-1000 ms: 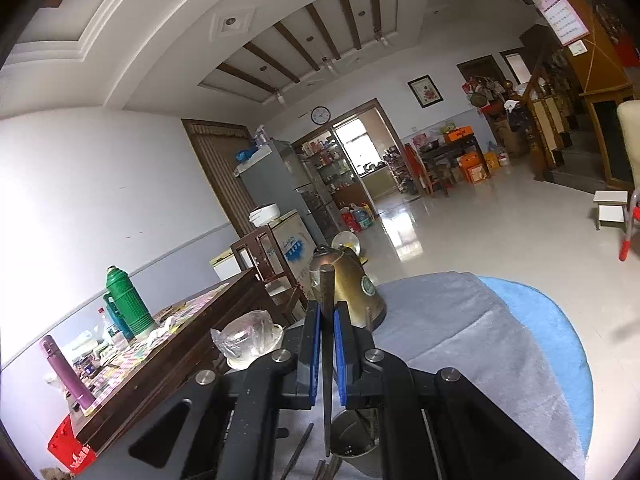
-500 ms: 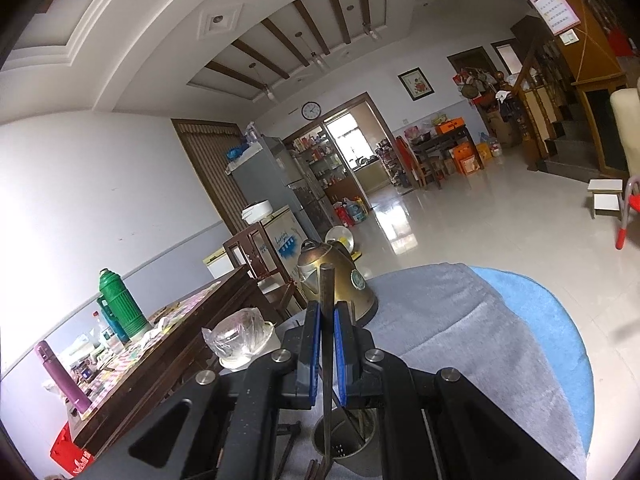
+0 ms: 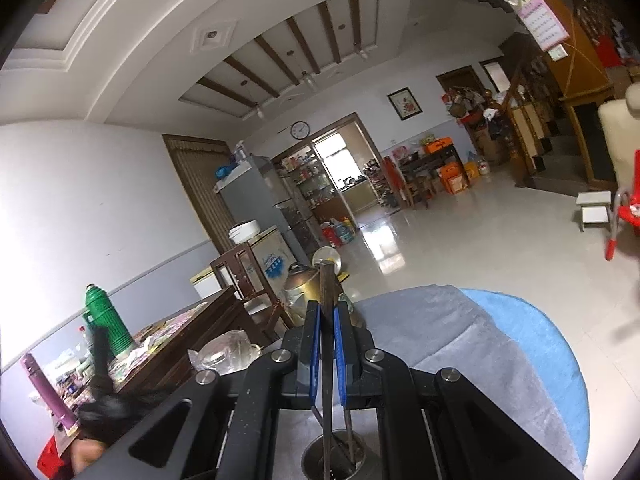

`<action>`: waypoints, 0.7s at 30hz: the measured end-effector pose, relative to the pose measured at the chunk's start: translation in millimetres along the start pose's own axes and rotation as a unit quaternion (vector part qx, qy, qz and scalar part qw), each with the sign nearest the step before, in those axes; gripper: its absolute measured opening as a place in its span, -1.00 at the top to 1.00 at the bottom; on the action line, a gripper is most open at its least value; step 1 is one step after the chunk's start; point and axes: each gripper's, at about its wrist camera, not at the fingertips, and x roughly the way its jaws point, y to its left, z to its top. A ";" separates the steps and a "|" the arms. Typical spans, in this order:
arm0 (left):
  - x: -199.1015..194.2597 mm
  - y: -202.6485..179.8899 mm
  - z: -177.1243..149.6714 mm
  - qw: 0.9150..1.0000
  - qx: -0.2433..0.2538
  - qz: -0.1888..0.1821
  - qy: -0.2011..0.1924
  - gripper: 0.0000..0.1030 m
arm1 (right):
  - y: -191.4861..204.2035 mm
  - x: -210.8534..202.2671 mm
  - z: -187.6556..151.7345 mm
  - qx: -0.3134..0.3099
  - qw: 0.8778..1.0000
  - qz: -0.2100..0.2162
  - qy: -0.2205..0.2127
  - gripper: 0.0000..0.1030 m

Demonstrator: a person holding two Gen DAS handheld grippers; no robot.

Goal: Organize utensils
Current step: 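Raise the right tool's chopstick over the grey cup and release while the left tool does likewise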

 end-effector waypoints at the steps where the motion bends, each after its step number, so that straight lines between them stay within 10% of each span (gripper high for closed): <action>1: -10.1 -4.5 4.6 1.000 -0.001 -0.007 -0.013 0.89 | -2.8 1.5 -0.7 0.007 1.000 -0.002 0.000 0.86; 13: -47.9 -41.4 28.2 0.995 0.014 -0.063 -0.072 0.89 | -26.0 0.5 23.0 0.076 0.997 -0.006 -0.026 0.86; 21: 12.9 -47.4 -6.3 0.999 0.018 -0.044 0.011 0.89 | -12.9 16.5 3.2 0.012 0.999 -0.034 0.017 0.86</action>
